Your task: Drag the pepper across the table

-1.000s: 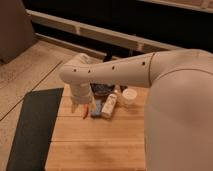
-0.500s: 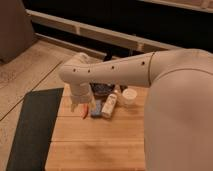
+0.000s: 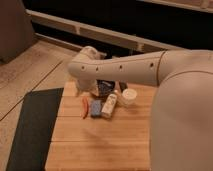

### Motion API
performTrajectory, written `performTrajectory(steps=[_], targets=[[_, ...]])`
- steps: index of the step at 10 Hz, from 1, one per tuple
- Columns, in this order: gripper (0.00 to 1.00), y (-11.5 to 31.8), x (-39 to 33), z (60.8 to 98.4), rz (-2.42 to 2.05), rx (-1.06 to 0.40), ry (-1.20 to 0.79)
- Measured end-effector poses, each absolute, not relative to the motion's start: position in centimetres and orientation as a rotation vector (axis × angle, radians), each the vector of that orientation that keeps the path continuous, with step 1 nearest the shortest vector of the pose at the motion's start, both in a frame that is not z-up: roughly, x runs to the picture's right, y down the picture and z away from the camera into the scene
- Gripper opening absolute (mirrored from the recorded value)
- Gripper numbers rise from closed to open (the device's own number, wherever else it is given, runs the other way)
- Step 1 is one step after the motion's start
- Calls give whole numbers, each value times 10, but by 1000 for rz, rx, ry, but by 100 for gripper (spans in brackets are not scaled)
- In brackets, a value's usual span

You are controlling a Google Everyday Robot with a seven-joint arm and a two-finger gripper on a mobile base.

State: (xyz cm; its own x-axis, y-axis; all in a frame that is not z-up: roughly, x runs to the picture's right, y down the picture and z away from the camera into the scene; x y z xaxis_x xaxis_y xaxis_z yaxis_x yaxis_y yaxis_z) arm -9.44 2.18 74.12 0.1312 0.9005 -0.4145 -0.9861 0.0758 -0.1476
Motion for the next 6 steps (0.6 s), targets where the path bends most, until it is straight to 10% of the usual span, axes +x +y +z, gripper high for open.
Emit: performTrajectory(steps=[6], targets=[[65,21,-98,746,1405,-446,223]])
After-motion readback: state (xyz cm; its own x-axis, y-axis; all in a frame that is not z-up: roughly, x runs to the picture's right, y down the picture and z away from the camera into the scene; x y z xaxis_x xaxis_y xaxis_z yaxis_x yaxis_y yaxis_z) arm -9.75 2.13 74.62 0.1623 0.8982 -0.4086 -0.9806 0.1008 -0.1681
